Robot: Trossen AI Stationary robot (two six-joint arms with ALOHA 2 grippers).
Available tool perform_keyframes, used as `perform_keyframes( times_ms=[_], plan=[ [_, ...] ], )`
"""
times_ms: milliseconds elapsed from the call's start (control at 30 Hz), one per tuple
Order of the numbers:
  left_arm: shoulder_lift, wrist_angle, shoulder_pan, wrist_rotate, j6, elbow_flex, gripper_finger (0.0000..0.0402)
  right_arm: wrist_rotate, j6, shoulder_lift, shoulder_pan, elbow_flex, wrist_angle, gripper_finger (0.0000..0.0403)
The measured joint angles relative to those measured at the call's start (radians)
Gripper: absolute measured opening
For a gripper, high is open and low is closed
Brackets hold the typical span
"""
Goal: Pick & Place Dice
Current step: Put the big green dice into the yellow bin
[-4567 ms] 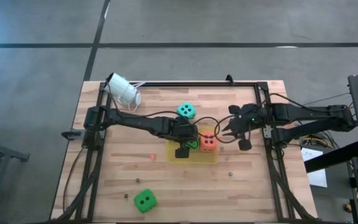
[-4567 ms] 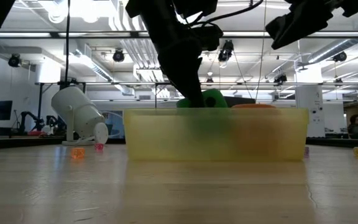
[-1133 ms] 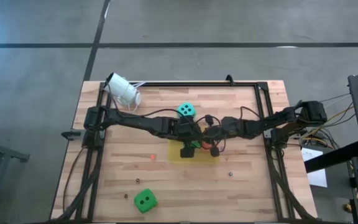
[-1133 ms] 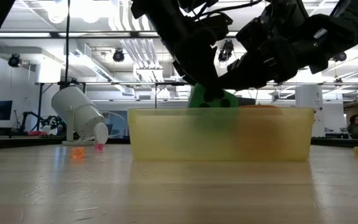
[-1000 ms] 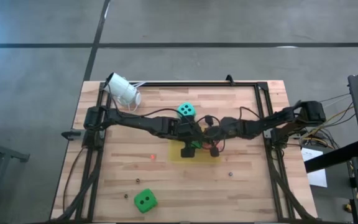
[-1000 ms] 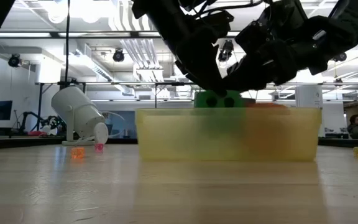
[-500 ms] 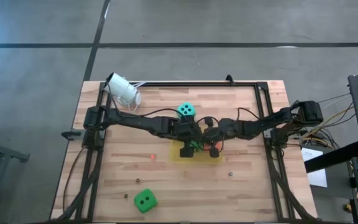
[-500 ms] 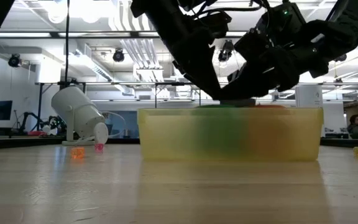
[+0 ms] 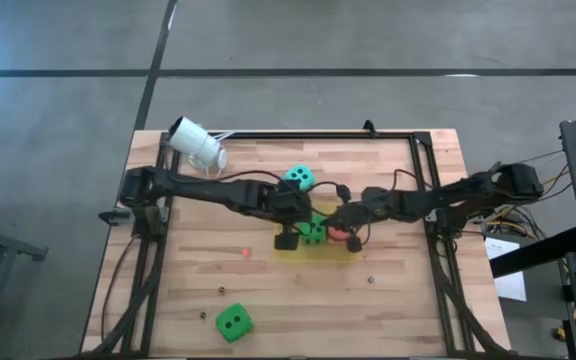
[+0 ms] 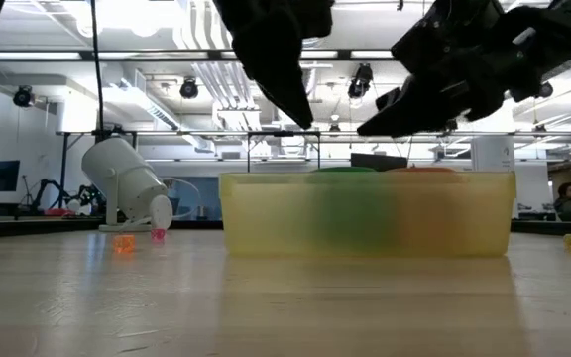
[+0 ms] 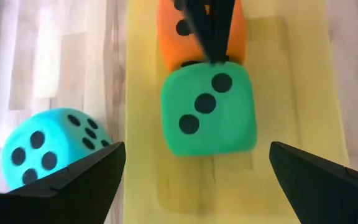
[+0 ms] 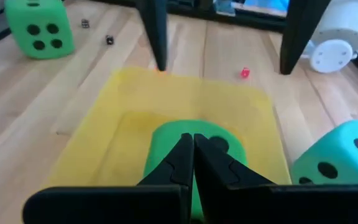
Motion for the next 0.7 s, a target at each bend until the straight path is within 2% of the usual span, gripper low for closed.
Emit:
perform_keyframes(
  times_ms=[367, 500, 700],
  plan=[
    [-0.074, -0.148, -0.054, -0.004, -0.131, -0.037, 0.0399, 0.001, -0.010, -0.239, 0.035, -0.007, -0.209, 0.0008],
    [-0.142, -0.148, -0.101, -0.009, -0.220, -0.109, 0.0399, 0.000, -0.008, -0.313, 0.044, -0.012, -0.251, 0.0008],
    [-0.294, -0.133, -0.187, -0.054, -0.438, -0.267, 0.0399, 0.000, -0.008, -0.378, 0.058, -0.025, -0.299, 0.0008]
  ],
)
